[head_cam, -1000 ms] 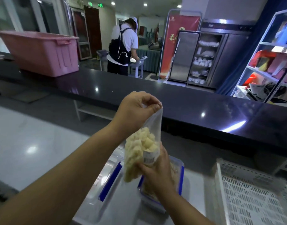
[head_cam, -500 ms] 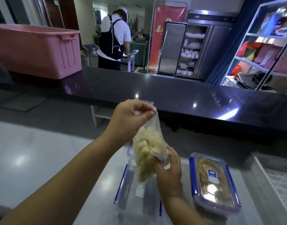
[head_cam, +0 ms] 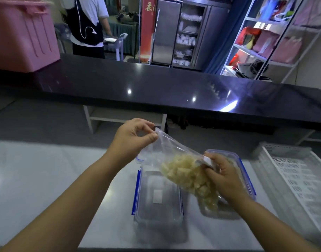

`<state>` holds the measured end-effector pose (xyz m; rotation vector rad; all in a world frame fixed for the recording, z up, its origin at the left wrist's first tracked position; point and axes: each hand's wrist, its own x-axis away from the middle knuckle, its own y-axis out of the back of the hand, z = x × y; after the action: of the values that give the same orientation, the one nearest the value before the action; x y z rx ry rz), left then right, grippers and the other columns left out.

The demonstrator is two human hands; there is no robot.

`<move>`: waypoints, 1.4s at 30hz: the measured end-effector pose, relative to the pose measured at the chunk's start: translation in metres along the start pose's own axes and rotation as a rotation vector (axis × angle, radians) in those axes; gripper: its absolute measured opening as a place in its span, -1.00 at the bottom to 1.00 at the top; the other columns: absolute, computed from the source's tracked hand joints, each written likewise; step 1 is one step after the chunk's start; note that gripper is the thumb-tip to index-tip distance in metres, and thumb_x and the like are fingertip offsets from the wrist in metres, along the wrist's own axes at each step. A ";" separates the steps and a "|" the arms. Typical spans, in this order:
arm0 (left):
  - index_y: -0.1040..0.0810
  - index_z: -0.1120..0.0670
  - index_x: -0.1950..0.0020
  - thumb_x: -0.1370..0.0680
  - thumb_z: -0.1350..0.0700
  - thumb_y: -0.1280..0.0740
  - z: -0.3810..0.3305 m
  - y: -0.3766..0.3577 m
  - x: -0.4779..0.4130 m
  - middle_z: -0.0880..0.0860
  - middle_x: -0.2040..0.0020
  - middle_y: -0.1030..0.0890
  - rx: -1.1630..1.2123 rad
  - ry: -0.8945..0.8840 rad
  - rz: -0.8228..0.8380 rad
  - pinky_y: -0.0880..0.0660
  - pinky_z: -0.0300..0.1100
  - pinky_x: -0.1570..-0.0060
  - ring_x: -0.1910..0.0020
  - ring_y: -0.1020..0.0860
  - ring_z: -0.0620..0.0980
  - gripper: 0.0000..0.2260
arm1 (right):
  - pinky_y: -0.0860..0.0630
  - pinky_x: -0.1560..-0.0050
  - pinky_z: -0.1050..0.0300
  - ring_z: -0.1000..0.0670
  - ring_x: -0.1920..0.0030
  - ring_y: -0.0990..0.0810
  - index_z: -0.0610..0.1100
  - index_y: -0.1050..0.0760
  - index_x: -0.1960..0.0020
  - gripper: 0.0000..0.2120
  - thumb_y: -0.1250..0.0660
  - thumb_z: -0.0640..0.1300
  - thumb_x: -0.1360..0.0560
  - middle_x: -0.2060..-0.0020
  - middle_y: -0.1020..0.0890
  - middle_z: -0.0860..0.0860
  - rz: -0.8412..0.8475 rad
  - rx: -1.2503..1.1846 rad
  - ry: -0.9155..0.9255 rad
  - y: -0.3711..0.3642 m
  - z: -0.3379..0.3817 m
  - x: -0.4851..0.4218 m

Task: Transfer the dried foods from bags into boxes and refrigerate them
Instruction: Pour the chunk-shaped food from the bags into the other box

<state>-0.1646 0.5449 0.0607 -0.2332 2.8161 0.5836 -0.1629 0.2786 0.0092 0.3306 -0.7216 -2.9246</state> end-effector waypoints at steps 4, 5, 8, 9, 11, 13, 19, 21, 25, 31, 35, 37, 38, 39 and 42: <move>-0.56 0.12 0.25 -0.47 0.15 -0.39 0.005 -0.012 0.004 -0.04 0.03 -0.65 0.118 0.104 0.138 -0.54 -0.17 -0.03 -0.01 -0.59 -0.11 -0.89 | -0.50 0.09 0.30 0.12 0.08 -0.56 0.08 -0.53 0.08 -0.78 -0.37 -0.26 -0.48 0.12 -0.60 0.13 0.048 0.117 0.047 0.022 0.000 -0.004; -0.55 0.10 0.25 -0.48 0.13 -0.38 0.006 -0.014 0.005 -0.03 0.05 -0.65 0.112 0.113 0.151 -0.53 -0.19 -0.02 0.00 -0.59 -0.10 -0.88 | -0.49 0.11 0.35 0.15 0.10 -0.56 0.07 -0.53 0.08 -0.80 -0.37 -0.25 -0.48 0.13 -0.59 0.15 0.062 0.118 0.034 0.026 -0.001 -0.005; -0.58 0.06 0.20 -0.50 0.05 -0.34 0.012 -0.018 0.008 0.04 0.15 -0.64 0.098 0.161 0.151 -0.53 -0.17 0.05 0.10 -0.60 -0.03 -0.87 | -0.53 0.13 0.33 0.13 0.11 -0.59 0.00 -0.58 0.04 -0.89 -0.37 -0.20 -0.49 0.11 -0.63 0.09 0.094 0.143 0.005 0.038 -0.006 -0.007; -0.58 0.06 0.16 -0.51 0.04 -0.34 0.015 -0.018 0.011 0.04 0.14 -0.64 0.102 0.185 0.150 -0.51 -0.20 0.07 0.10 -0.60 -0.04 -0.88 | -0.54 0.15 0.30 0.12 0.11 -0.60 -0.02 -0.59 0.03 -0.90 -0.37 -0.19 -0.50 0.10 -0.64 0.06 0.111 0.157 0.001 0.042 -0.008 -0.007; -0.58 0.02 0.06 -0.50 0.06 -0.35 0.021 -0.021 0.021 -0.02 0.07 -0.63 0.115 0.221 0.184 -0.47 -0.29 0.07 0.05 -0.58 -0.11 -0.93 | -0.53 0.18 0.28 0.11 0.10 -0.59 -0.06 -0.59 0.02 -0.91 -0.37 -0.18 -0.50 0.10 -0.65 0.00 0.132 0.215 0.002 0.048 -0.013 -0.008; -0.57 -0.03 -0.02 -0.46 0.09 -0.41 0.030 -0.027 0.033 -0.12 -0.02 -0.59 0.069 0.235 0.273 -0.40 -0.41 0.05 -0.03 -0.54 -0.23 -0.85 | -0.53 0.14 0.19 0.03 0.08 -0.59 -0.11 -0.60 0.01 -0.91 -0.37 -0.19 -0.50 0.09 -0.65 -0.05 0.146 0.272 0.023 0.054 -0.017 -0.010; -0.61 -0.16 0.15 -0.40 0.16 -0.45 0.063 -0.058 0.062 -0.34 0.05 -0.52 -0.102 0.236 0.315 -0.36 -0.44 -0.06 0.01 -0.45 -0.46 -0.81 | -0.52 0.11 0.15 0.01 0.06 -0.59 -0.04 -0.62 0.04 -0.91 -0.35 -0.16 -0.51 0.10 -0.64 0.01 0.181 0.296 0.039 0.063 -0.019 -0.017; -0.62 -0.11 0.26 -0.43 0.18 -0.42 0.074 -0.063 0.067 -0.25 0.18 -0.63 -0.102 0.270 0.263 -0.45 -0.33 -0.03 0.09 -0.53 -0.39 -0.82 | -0.49 0.10 0.12 -0.06 0.04 -0.60 -0.10 -0.61 0.02 -0.85 -0.34 -0.05 -0.51 0.10 -0.65 -0.05 0.202 0.324 0.059 0.065 -0.019 -0.019; -0.59 -0.09 0.30 -0.43 0.23 -0.38 0.083 -0.059 0.071 -0.17 0.24 -0.64 -0.160 0.270 0.294 -0.48 -0.24 0.02 0.17 -0.56 -0.27 -0.79 | -0.47 0.14 0.08 -0.05 0.15 -0.56 -0.16 -0.59 0.10 -0.25 -0.11 0.52 -0.32 0.19 -0.62 -0.10 0.318 0.374 0.133 0.066 -0.012 -0.024; -0.47 -0.07 -0.17 -0.46 0.18 -0.40 0.078 -0.050 0.050 -0.12 -0.06 -0.56 -0.093 0.262 0.066 -0.42 -0.28 -0.08 -0.05 -0.51 -0.16 -0.67 | -0.40 0.17 0.38 0.13 0.17 -0.52 -0.21 -0.59 0.09 -0.41 -0.20 0.33 -0.40 0.24 -0.57 0.00 0.436 0.490 0.295 0.068 0.002 -0.038; -0.44 -0.06 -0.32 -0.44 0.07 -0.44 0.068 -0.058 0.025 -0.17 -0.18 -0.45 -0.140 0.218 0.190 -0.37 -0.19 -0.19 -0.19 -0.41 -0.14 -0.54 | -0.36 0.16 0.47 0.20 0.13 -0.50 -0.24 -0.59 0.05 -0.52 -0.18 0.17 -0.45 0.22 -0.56 0.05 0.505 0.593 0.335 0.071 0.011 -0.047; -0.55 -0.04 -0.21 -0.43 0.04 -0.45 0.072 -0.063 0.017 -0.14 -0.18 -0.50 -0.146 0.228 0.242 -0.38 -0.18 -0.16 -0.18 -0.44 -0.11 -0.65 | -0.37 0.16 0.40 0.08 0.15 -0.51 -0.21 -0.59 0.05 -0.56 -0.21 0.16 -0.46 0.20 -0.57 -0.02 0.523 0.623 0.320 0.072 0.011 -0.050; -0.59 0.00 -0.15 -0.44 0.03 -0.44 0.074 -0.066 0.016 -0.09 -0.16 -0.55 -0.124 0.252 0.243 -0.41 -0.17 -0.10 -0.14 -0.48 -0.08 -0.71 | -0.37 0.16 0.39 0.06 0.16 -0.52 -0.20 -0.59 0.04 -0.63 -0.26 0.10 -0.49 0.19 -0.58 -0.02 0.532 0.639 0.315 0.073 0.010 -0.052; -0.62 0.04 -0.08 -0.45 0.03 -0.43 0.075 -0.067 0.015 -0.03 -0.11 -0.60 -0.082 0.281 0.236 -0.47 -0.13 -0.04 -0.09 -0.53 -0.04 -0.77 | -0.37 0.16 0.38 0.06 0.16 -0.53 -0.18 -0.60 0.02 -0.71 -0.28 0.04 -0.51 0.17 -0.58 -0.01 0.544 0.654 0.311 0.073 0.011 -0.053; -0.61 0.14 0.11 -0.46 0.09 -0.42 0.077 -0.069 0.017 0.09 0.13 -0.63 -0.003 0.286 0.219 -0.52 -0.08 0.09 0.13 -0.58 0.02 -0.88 | -0.43 0.09 0.28 0.06 0.13 -0.56 -0.13 -0.61 0.00 -0.85 -0.32 -0.10 -0.52 0.13 -0.59 0.03 0.578 0.659 0.302 0.074 0.012 -0.055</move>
<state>-0.1500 0.5122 -0.0373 -0.0076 3.1434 0.6465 -0.1081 0.2276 0.0646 0.4979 -1.4236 -1.9854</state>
